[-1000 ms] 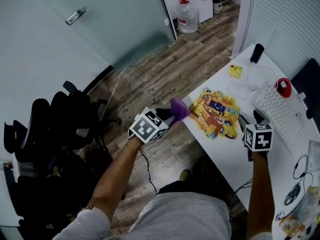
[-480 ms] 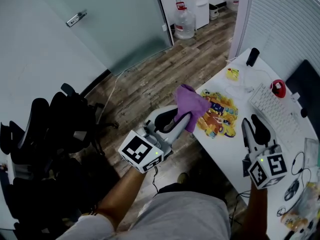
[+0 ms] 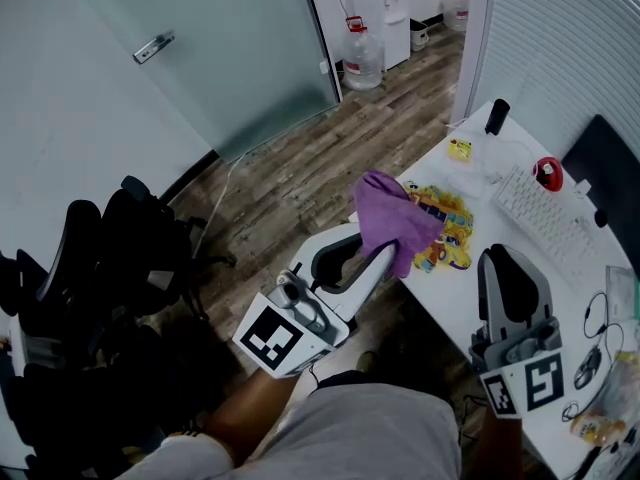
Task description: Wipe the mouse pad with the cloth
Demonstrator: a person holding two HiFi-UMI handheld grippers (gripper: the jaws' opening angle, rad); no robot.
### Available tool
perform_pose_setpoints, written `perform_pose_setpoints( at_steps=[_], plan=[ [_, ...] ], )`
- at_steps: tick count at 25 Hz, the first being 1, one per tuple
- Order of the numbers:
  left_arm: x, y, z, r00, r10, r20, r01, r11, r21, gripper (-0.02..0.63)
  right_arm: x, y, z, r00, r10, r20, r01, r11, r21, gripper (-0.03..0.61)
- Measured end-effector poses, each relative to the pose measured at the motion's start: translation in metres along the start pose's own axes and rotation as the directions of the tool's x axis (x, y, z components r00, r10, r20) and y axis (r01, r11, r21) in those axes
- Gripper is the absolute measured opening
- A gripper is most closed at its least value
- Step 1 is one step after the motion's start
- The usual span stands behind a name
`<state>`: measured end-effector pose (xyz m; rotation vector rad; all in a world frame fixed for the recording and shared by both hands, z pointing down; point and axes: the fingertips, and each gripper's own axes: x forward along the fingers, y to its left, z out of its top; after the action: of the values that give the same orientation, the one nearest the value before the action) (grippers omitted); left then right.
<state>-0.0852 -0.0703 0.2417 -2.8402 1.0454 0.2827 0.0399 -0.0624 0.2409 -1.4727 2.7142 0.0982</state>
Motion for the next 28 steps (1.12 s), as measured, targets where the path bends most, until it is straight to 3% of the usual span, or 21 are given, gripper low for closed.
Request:
perform_pose_setpoints(
  at_steps=[16,28],
  plan=[
    [-0.026,-0.041,0.022,0.997,-0.06,0.051,0.057,0.997,0.061,0.081,-0.02,0.064,0.033,0.989,0.078,0.126,-0.072,0.996,-0.055,0.012],
    [-0.042,-0.049,0.023,0.997,-0.041,0.064,0.038,0.998,0.041,0.081,-0.033,0.081,0.03,0.989,0.089,0.115,-0.083,0.995,-0.063,0.011]
  ],
)
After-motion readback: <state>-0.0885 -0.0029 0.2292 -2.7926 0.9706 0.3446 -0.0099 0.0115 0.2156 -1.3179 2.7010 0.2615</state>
